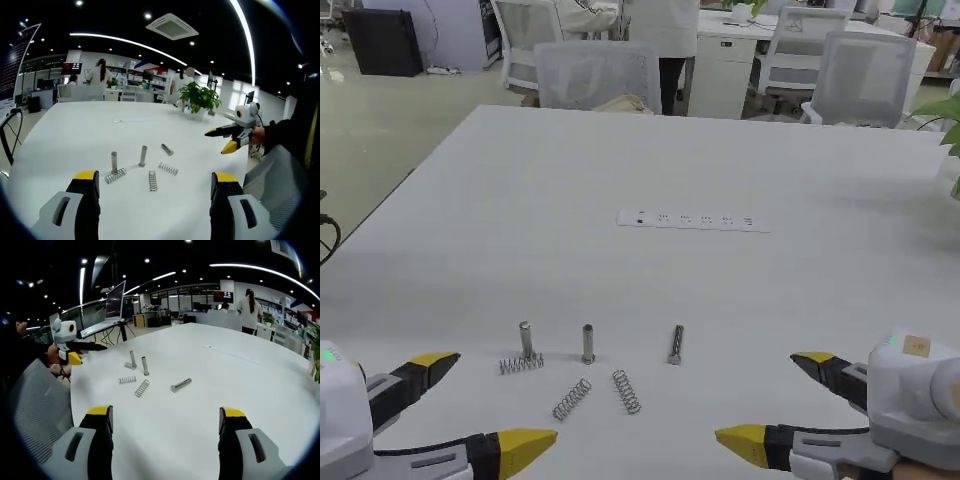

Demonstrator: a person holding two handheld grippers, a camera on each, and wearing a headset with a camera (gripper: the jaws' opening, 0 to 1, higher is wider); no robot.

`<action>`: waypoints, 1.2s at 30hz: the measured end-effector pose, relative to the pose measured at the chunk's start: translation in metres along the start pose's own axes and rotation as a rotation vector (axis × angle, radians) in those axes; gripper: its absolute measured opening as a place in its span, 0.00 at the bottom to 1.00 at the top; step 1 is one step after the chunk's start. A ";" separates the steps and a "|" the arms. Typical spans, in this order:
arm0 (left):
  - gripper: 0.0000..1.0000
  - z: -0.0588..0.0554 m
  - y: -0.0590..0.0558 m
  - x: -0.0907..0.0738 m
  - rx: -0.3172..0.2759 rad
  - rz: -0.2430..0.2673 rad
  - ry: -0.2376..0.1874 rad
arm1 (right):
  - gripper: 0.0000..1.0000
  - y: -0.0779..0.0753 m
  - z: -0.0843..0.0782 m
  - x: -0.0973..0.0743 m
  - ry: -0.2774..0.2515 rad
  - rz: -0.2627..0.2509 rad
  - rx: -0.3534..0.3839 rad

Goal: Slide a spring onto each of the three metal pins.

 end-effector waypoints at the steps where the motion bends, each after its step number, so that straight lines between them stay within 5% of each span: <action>1: 0.90 0.000 0.000 0.000 -0.001 -0.001 -0.001 | 0.87 0.000 0.000 0.000 0.004 0.001 0.000; 36: 0.88 0.002 -0.001 -0.002 -0.006 -0.008 -0.007 | 0.82 -0.016 0.009 0.012 0.065 -0.025 -0.026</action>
Point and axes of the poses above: the centre of the closed fingertips' face, and the gripper's own axes: x roughly forward along the fingers, y roughly to its left, z roughly out of its top, the point moved 1 cm from there along -x, roughly backward along the fingers, and after that the axes turned 1 degree about -x, right-handed, at the moved point
